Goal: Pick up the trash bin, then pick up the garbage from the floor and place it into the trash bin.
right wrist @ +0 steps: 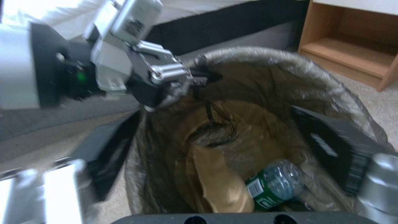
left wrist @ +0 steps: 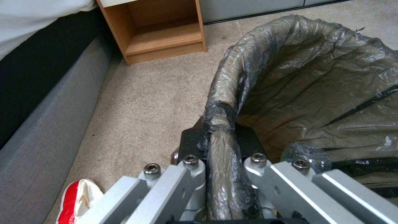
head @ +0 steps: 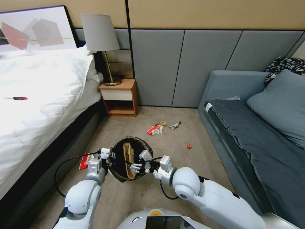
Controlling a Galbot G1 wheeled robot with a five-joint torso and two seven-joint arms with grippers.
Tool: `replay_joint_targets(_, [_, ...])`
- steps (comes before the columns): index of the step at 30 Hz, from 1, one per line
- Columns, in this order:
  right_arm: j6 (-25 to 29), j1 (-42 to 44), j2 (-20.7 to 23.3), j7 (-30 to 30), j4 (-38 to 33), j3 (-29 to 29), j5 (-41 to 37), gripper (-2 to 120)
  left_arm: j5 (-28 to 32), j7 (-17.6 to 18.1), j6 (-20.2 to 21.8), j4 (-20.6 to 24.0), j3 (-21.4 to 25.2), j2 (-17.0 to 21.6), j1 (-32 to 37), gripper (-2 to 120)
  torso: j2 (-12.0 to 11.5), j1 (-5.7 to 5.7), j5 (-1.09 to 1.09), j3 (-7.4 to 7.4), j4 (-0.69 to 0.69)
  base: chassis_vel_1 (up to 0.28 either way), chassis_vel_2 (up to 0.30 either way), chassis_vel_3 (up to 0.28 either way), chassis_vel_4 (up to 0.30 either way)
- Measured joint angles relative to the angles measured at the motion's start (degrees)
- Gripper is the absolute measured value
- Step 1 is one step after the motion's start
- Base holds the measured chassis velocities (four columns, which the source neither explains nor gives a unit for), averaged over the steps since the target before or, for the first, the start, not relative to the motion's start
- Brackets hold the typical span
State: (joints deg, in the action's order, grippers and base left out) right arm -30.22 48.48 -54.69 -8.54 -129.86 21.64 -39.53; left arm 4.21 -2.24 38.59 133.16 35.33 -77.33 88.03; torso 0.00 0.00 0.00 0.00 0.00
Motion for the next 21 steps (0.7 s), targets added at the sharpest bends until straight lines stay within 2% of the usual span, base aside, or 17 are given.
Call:
replay_joint_targets(10, [1.5, 0.1, 1.4, 2.5, -3.6, -5.3, -3.4, 100, 0.0, 0.0, 0.1, -0.2, 0.0, -0.1, -0.1, 4, 0.0, 0.0, 0.0, 0.0, 0.0, 0.0, 0.0, 0.0, 0.0])
replay_joint_targets(13, [3.6, 1.9, 2.6, 4.4, -5.6, -10.4, -4.4, 100, 0.0, 0.0, 0.1, -0.2, 0.0, -0.2, -0.1, 4, 0.0, 0.0, 0.0, 0.0, 0.0, 0.0, 0.0, 0.0, 0.0])
replay_joint_targets(15, [4.8, 2.5, 3.0, 4.4, -6.1, -11.8, -4.6, 100, 0.0, -0.1, 0.1, -0.3, 0.0, -0.2, -0.1, 4, 0.0, 0.0, 0.01, 0.0, 0.0, 0.0, 0.0, 0.0, 0.0])
replay_joint_targets(17, [7.4, 4.6, 3.8, 3.4, -7.6, -15.9, -4.6, 100, -0.1, -0.1, 0.1, -0.4, 0.2, -0.2, -0.1, 4, 0.0, 0.0, 0.01, 0.0, 0.0, 0.0, 0.0, 0.0, 0.0])
replay_joint_targets(18, [7.4, 4.6, 3.8, 3.4, -7.6, -15.9, -4.6, 100, -0.1, -0.1, 0.1, -0.4, 0.2, -0.2, -0.1, 4, 0.0, 0.0, 0.01, 0.0, 0.0, 0.0, 0.0, 0.0, 0.0])
replay_joint_targets(21, [9.1, 8.2, 4.1, 1.0, -9.1, -23.2, -3.6, 100, -0.1, -0.2, -0.1, -0.4, 0.4, -0.3, 0.1, 4, 0.0, 0.0, 0.01, 0.0, -0.01, 0.0, 0.0, 0.0, 0.0])
